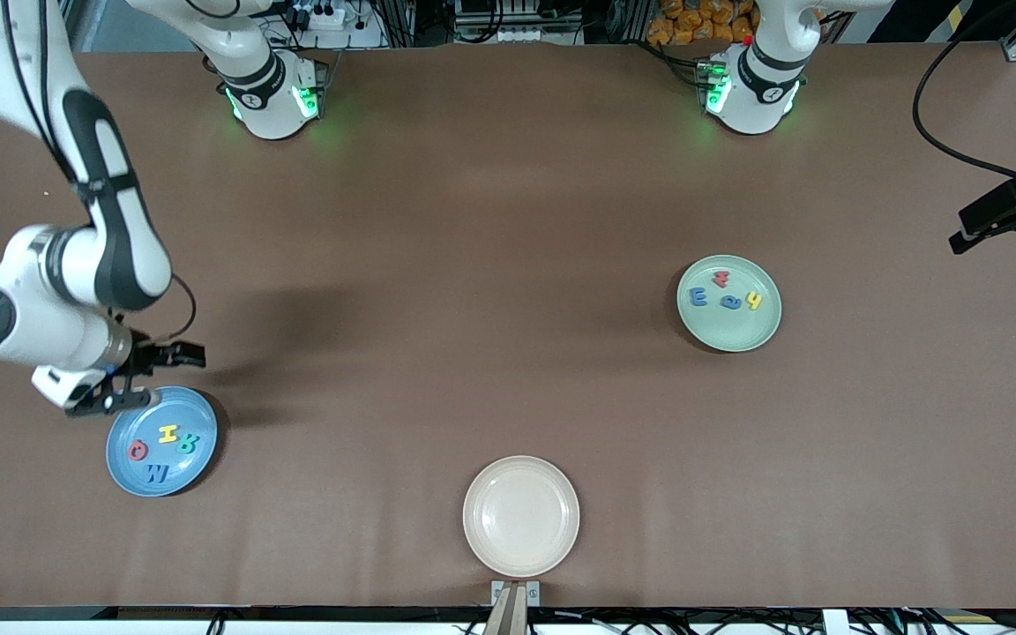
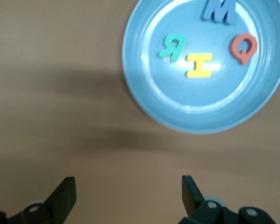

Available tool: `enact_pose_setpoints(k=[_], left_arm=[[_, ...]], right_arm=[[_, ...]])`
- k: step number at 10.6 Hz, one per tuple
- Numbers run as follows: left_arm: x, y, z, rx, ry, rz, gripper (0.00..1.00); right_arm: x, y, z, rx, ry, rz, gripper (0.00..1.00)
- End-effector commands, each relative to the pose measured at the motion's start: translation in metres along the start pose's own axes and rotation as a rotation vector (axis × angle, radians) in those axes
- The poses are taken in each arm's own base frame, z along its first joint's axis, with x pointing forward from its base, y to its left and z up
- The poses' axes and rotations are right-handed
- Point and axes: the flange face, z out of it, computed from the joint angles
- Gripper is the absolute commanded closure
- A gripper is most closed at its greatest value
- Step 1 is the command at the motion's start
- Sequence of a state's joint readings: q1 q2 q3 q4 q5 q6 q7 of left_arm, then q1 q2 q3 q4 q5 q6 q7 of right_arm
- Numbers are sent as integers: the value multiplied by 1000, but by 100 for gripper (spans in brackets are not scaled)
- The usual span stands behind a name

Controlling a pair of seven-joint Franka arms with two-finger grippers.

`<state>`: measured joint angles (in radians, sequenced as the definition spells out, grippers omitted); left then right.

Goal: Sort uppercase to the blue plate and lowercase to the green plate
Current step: 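Place the blue W on the blue plate while the left gripper withdraws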

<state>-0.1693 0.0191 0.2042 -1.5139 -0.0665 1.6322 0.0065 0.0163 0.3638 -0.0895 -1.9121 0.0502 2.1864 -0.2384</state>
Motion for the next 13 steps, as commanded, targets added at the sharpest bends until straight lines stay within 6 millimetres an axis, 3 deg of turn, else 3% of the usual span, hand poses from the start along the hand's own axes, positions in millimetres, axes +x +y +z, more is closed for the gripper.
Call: enact_pose_setpoints(k=[1,2,5,8,10,13], left_arm=[[5,5,-12,36,22,5,0],[5,7,-11,36,14,11,0],[4,43,-5,36,-1,62,0],[0,67,-6,68,-2,105,0],[-6,68,-9,81,-18,113,0],[-6,46,-8,52,-41,153,0]], right_arm=[[-32,-4,-50,-11,28,32,0],[-35,-1,-75,-16,69,37,0],[-43,11,-161,-38,223,60,0],[-63,11,-238,-25,226,69,0],[-69,8,-306,-31,237,60,0],[-85,3,-355,-26,215,57,0]])
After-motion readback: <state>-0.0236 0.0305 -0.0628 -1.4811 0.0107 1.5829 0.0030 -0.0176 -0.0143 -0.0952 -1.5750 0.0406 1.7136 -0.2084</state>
